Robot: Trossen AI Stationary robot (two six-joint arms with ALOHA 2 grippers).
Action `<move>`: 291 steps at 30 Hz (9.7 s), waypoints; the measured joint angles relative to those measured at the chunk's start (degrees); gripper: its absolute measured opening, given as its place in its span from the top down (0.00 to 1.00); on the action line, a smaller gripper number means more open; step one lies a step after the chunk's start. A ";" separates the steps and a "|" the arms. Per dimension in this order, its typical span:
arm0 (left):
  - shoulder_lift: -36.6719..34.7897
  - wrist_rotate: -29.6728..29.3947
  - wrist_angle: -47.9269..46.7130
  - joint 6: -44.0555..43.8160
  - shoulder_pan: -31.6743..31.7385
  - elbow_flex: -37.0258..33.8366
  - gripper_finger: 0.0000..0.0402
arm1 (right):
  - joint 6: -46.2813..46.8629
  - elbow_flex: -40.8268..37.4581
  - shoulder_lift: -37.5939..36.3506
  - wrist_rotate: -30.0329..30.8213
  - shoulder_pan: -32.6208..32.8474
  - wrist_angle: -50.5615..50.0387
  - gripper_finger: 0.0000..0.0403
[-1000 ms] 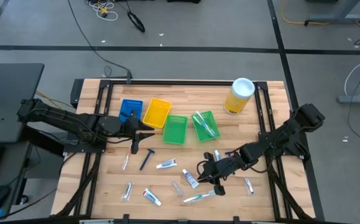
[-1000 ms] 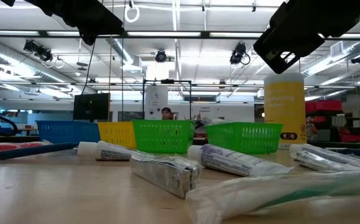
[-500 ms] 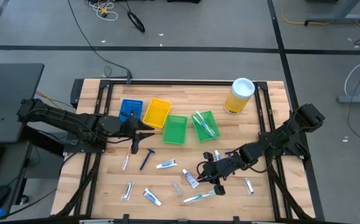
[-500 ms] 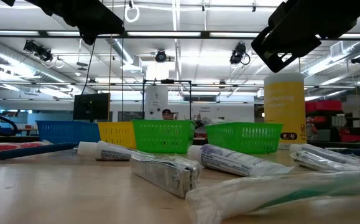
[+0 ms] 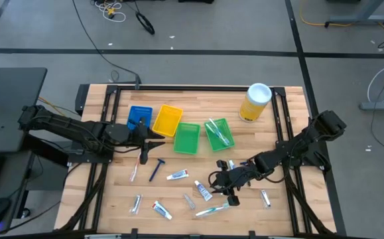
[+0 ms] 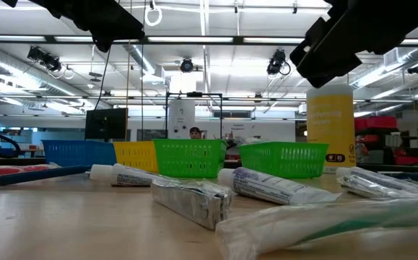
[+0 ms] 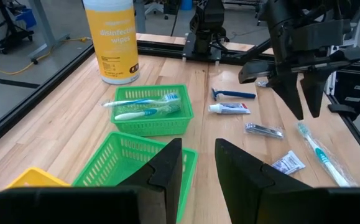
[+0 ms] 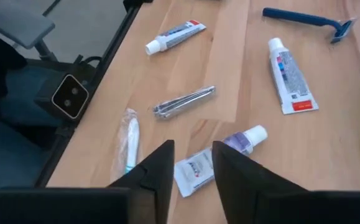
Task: Pick & Place Travel size toiletries
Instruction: Put the green toothbrush into the right green bin, then put the red toothbrush into the right green bin
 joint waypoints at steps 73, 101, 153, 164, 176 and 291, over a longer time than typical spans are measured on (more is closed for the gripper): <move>-0.01 3.65 -2.62 -2.82 -0.02 0.00 0.74 | -6.81 18.75 25.22 3.55 7.72 -16.93 0.66; -0.01 3.48 -2.60 -2.82 -0.02 0.00 0.74 | -7.14 18.43 14.80 11.70 7.58 -19.51 0.93; 0.00 3.12 -2.56 -2.89 -0.02 0.00 0.74 | 10.35 -13.51 -1.97 24.99 -27.80 6.21 0.88; 0.00 2.99 -2.54 -3.02 -0.02 0.01 0.74 | 7.92 -13.46 -2.04 25.52 -27.95 8.89 0.68; 0.00 3.00 -2.54 -4.04 -0.02 0.00 0.74 | -4.41 -9.55 -6.47 25.81 -27.86 17.56 0.67; 29.64 7.98 -34.69 -67.26 -6.84 -2.29 0.91 | -11.90 -9.53 -6.43 16.03 -27.93 26.18 0.66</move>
